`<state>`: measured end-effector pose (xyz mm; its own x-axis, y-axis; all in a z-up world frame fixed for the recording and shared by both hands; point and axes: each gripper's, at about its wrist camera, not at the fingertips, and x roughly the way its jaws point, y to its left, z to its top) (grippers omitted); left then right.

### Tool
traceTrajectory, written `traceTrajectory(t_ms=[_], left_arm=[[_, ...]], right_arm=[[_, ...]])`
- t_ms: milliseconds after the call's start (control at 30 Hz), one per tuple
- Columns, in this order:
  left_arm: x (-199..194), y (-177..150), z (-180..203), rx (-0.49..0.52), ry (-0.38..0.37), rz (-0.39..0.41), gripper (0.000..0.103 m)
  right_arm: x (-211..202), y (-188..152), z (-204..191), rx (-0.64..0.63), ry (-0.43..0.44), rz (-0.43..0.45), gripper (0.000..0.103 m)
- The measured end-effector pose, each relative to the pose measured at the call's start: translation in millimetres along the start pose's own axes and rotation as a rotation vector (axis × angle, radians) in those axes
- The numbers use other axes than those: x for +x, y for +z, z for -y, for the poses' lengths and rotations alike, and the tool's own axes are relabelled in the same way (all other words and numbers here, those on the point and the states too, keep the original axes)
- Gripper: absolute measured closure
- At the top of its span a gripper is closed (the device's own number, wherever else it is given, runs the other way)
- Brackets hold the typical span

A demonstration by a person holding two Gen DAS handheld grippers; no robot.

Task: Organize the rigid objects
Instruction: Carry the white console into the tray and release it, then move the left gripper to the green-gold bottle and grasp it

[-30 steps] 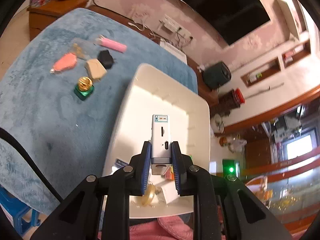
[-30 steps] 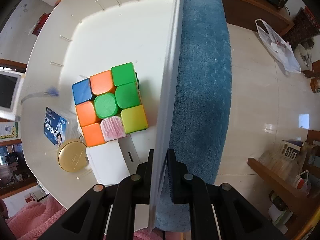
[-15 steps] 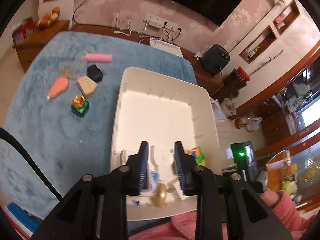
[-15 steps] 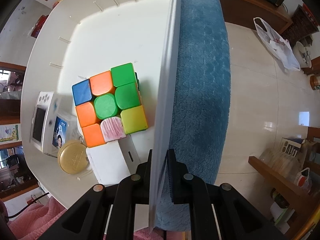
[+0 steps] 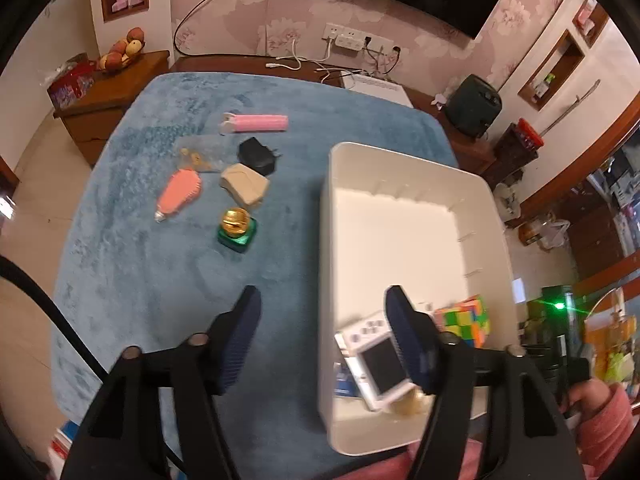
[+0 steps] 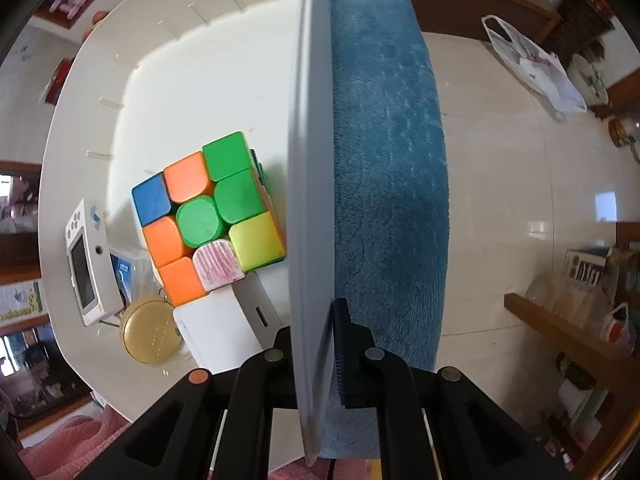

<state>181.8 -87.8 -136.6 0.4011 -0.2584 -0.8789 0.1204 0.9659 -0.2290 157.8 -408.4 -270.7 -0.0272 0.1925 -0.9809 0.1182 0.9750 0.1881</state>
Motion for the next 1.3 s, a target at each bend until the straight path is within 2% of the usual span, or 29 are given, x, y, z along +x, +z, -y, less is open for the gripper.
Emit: traceTrajectory(t_ms=[133,367,600,933,1300], left_arm=[[7,11,-15,0.044,0.028,-0.024,0.025],[29,30,-34,0.122,0.033,-0.090,0.025],[67,50,-47,0.180,0.030,-0.165,0.025],[121,69,-61,0.197,-0.004,-0.282,0.025],[163,69,-71,0.197,0.015,-0.380,0.027]], right_arm=[[0,-1,0,0.020,-0.012,0.003,0.094],[0,-1,-1,0.080,-0.039,0.008,0.094],[-1,-4,-4,0.147,-0.078,0.020,0.094],[0,0,-6,0.231,-0.121,0.013,0.094],[1,2,-1,0.305,-0.142,0.021,0.090]])
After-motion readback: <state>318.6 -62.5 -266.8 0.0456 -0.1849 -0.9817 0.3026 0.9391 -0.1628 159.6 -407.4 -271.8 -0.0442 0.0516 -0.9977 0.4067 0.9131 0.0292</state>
